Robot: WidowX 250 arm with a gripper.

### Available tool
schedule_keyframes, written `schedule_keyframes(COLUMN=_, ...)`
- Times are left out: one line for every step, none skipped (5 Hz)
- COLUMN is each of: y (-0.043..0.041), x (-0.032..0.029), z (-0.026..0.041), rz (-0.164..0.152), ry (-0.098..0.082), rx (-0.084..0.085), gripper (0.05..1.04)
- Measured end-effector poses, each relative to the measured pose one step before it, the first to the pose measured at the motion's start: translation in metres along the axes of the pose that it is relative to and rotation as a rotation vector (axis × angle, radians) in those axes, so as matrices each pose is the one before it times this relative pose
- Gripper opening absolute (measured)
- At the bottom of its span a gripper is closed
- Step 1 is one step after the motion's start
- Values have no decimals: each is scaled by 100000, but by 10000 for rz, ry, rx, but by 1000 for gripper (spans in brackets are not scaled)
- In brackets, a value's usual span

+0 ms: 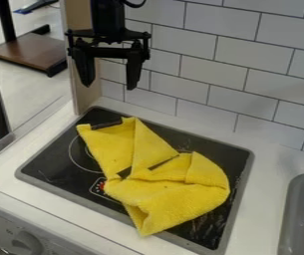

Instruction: Unfolding the clothes from right

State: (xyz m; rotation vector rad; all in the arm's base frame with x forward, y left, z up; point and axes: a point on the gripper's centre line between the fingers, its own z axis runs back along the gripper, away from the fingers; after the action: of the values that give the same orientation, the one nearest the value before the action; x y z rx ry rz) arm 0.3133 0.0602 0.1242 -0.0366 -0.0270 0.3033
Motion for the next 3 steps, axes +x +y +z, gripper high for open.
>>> schedule_keyframes(y=-222, x=-368, z=-879, rz=-55, ry=341, rx=2, gripper=999)
schedule_keyframes(y=-1819, x=-1125, z=-417, rz=-579, ry=532, rx=-176, gripper=999)
schedule_keyframes(y=-3061, x=-804, z=-871, rz=-931, ry=493, rx=-159, gripper=999)
